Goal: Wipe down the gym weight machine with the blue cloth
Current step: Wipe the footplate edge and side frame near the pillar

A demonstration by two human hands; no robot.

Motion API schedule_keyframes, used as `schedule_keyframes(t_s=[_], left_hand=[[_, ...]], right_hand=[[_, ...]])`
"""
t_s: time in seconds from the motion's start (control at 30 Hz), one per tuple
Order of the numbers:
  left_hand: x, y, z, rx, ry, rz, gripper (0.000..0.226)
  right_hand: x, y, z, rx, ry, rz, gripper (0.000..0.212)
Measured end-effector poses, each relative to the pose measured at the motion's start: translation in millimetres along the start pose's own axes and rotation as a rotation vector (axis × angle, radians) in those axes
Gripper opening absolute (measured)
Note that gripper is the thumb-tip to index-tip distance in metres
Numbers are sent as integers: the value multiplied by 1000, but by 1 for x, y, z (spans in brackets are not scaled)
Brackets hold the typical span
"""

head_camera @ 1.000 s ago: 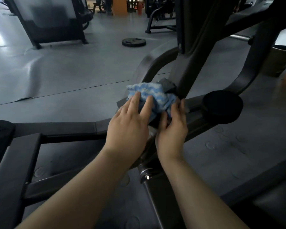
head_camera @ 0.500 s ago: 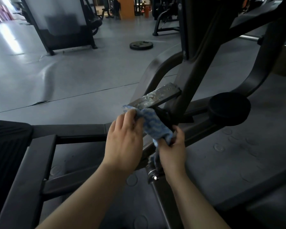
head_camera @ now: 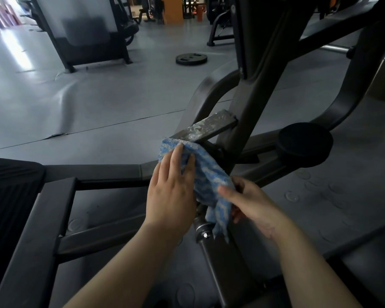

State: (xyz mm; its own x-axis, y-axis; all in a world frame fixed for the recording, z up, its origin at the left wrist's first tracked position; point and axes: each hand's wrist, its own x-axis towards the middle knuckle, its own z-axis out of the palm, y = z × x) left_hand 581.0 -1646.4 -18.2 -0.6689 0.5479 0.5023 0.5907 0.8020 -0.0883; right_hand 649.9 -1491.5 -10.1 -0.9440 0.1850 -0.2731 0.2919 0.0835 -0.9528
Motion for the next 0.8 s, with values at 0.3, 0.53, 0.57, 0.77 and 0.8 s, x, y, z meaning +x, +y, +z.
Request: schedule_keyframes(t_s=[0.3,0.53,0.57,0.77,0.8], left_hand=[[1,10,16,59,7,46,76],[29,20,14,181,25,164,76],[32,18,15,205,56,193,75],[44,0,19,72,161,352,60],[42,-4,19,91,154,378,60]], right_hand=[[21,1,-15,-238,741,-261,13],[50,-30,-8,-515,922,-736,50],[54,-28,-5,-543,926,-744,52],[69,-11,12,-639,916,-646,66],[70,-5,17,-629,888,-609,68]])
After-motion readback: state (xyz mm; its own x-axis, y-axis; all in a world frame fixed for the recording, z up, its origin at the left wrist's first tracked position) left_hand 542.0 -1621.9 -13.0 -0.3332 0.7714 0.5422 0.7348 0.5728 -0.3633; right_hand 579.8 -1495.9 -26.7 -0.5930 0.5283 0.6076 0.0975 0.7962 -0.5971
